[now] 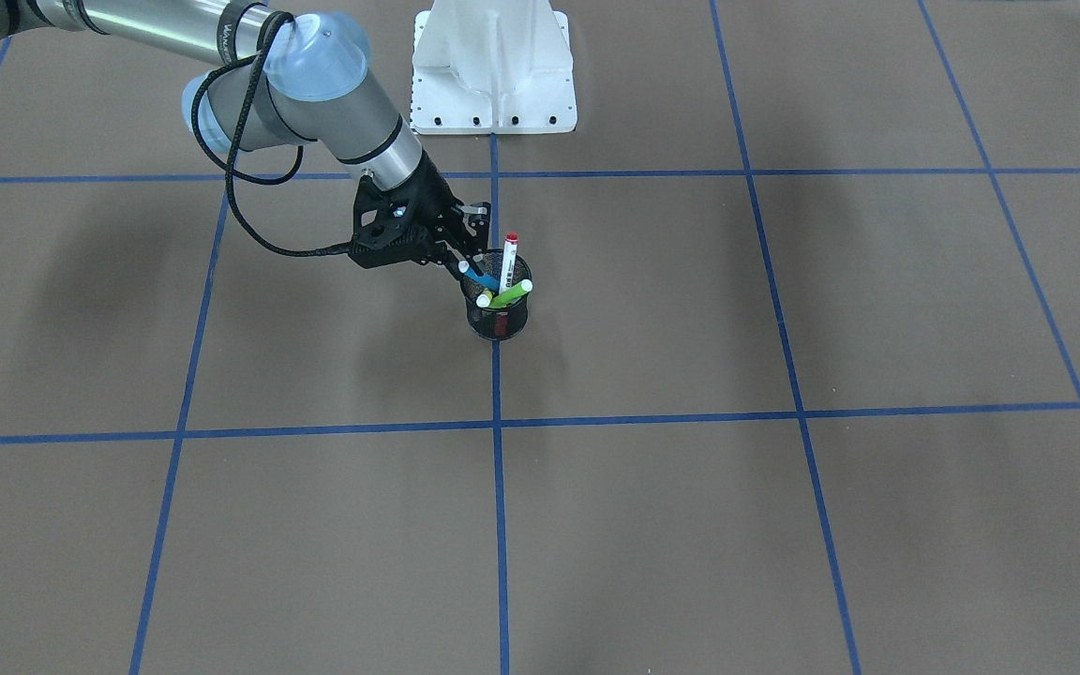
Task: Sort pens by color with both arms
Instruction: 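Grasp the blue marker in the cup with the right gripper and lift, then carry the blue marker away from the cup with the right gripper, then lower the blue marker with the right gripper while the left gripper nears the cup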
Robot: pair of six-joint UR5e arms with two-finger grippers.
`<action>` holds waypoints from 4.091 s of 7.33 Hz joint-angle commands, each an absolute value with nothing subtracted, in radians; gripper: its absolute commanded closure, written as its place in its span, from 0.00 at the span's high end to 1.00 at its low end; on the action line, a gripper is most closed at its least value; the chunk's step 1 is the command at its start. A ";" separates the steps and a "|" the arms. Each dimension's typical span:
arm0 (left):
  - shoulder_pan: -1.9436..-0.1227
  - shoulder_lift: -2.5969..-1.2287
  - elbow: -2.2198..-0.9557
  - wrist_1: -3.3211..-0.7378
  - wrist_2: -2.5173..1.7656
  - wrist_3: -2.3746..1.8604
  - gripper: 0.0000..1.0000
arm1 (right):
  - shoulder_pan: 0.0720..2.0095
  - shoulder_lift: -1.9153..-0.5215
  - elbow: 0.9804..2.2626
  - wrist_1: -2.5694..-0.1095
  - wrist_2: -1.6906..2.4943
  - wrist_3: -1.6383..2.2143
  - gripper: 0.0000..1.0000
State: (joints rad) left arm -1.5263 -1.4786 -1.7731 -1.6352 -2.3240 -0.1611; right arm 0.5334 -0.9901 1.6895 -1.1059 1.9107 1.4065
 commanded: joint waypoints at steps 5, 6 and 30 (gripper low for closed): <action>-1.526 -1.479 -1.776 -1.663 -2.326 -0.164 1.00 | 0.762 -0.992 1.804 -1.109 2.120 1.401 0.00; -1.525 -1.480 -1.776 -1.666 -2.326 -0.161 1.00 | 0.826 -0.991 1.805 -1.109 2.167 1.388 0.00; -0.721 -2.287 -1.502 -1.917 -2.336 -1.672 0.84 | 0.589 -0.941 1.326 -0.789 1.046 1.022 1.00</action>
State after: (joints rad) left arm -0.7270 -2.2836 -1.5232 -1.8909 -2.3443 -1.6712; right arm 0.5826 -0.9020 1.2575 -0.7926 1.0068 1.0736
